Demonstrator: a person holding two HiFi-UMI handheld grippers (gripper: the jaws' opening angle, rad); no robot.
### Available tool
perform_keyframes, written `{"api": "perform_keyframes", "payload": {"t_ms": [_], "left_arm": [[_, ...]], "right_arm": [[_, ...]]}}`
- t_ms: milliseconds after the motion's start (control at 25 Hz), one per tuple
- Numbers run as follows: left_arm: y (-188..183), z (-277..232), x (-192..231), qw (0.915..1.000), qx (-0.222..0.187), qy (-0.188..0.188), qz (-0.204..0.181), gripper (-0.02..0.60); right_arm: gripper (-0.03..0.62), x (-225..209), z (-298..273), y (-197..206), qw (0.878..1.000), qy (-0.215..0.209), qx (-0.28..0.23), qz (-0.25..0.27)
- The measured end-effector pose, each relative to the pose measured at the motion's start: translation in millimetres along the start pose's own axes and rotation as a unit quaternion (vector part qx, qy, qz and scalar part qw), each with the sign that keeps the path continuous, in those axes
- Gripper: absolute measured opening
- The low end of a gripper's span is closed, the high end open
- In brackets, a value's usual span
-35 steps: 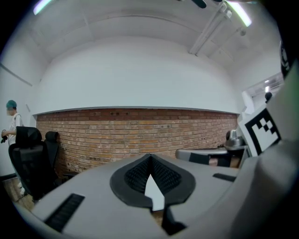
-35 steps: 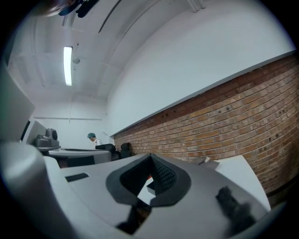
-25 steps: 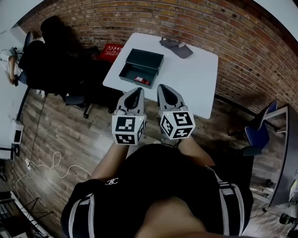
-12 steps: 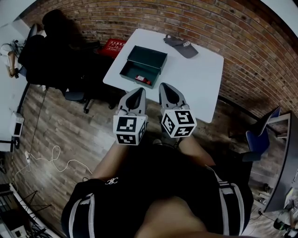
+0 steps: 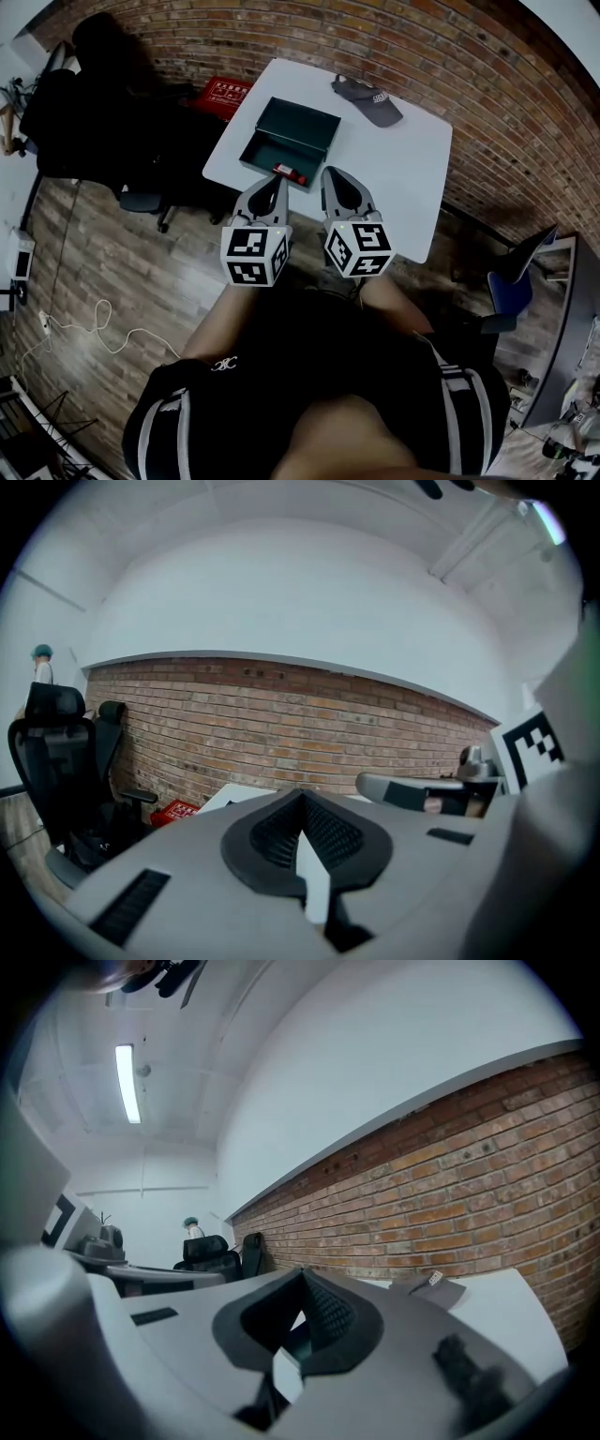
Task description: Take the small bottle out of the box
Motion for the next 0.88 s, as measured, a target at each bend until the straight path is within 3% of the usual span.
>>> {"api": "perform_keyframes", "payload": {"t_ms": [320,560,880], "left_arm": [[-33,-61,64,0.9995,-0.007,0.032,0.003,0.012],[-63,-102,109,0.9982,-0.008,0.060,-0.006,0.012],[-69,-131,161,0.9965,-0.010,0.083,-0.007,0.012]], "right_arm": [[0.028,-8,-81,-17,1.000,0.025,0.013,0.013],[0.026,-13,-140,-37,0.999,0.041,0.013,-0.011],[0.027,-10,-196,-37,0.998,0.064,0.025,-0.005]]}}
Point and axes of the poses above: the fingertips, and each gripper's own axes: z backward along the fingers, x to its left, y out of its underside, the point moved 5 cm from there along z, backward along the fingers, and after that the axes turned 4 degrees about x, right-handed, at the moved point
